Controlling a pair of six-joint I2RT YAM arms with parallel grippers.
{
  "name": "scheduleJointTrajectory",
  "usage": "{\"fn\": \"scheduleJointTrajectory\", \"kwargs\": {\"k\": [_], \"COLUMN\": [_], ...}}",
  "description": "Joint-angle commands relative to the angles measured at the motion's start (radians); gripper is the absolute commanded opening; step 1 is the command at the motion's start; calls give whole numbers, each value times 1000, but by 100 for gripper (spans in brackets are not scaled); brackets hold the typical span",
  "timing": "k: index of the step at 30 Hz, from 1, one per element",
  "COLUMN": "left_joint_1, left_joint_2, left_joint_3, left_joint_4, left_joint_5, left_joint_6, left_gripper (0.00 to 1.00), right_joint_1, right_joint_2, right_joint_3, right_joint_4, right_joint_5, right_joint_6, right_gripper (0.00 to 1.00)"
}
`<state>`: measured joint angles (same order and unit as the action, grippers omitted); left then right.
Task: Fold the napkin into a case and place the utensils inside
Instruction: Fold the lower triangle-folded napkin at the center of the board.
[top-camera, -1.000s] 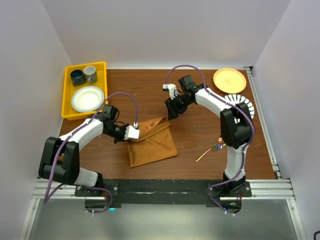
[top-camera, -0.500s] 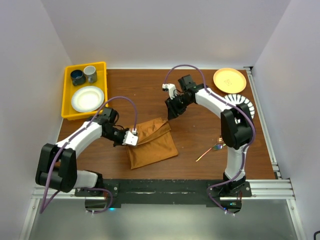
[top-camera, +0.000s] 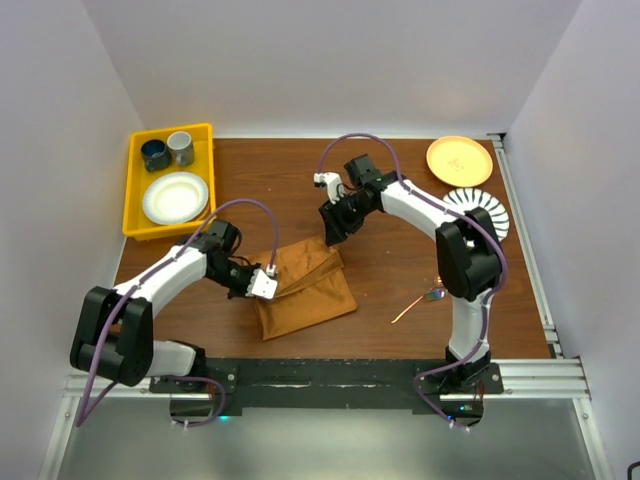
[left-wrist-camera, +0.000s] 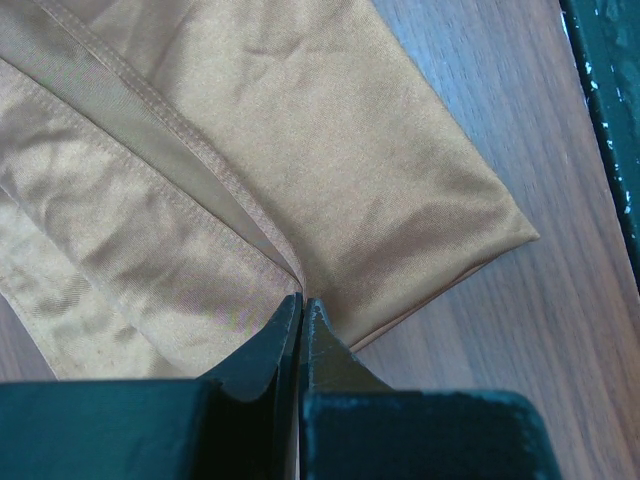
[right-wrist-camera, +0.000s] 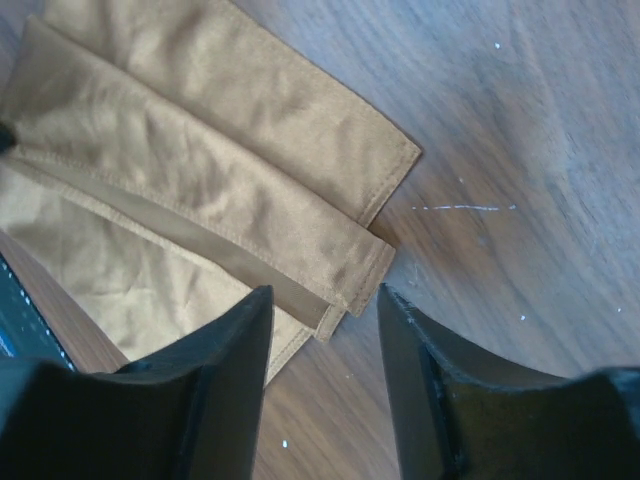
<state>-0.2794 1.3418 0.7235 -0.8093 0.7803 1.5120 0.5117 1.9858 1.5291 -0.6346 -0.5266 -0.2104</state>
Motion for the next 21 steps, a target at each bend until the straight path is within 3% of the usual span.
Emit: {"fn": "scheduleJointTrajectory", "kwargs": {"k": [1,8,14,21], "left_joint_1": [-9,-9,-9,-9], "left_joint_2": [-23,-23,-24,-26], "left_joint_3": [-2,-3,-2,-2], "left_joint_4": [1,9,7,7], "left_joint_5": [27,30,25,23], "left_joint_6": [36,34,36,37], "left_gripper": [0,0,0,0], "right_joint_1": [4,4,4,5], "right_joint_2": [13,62,62,25], "right_joint_3": [8,20,20,26], "right_joint_4": [21,-4,-10,-36], "right_joint_5": [65,66,43,34], "right_joint_6": [55,92,105,105], "right_gripper": [57,54,39,42]}}
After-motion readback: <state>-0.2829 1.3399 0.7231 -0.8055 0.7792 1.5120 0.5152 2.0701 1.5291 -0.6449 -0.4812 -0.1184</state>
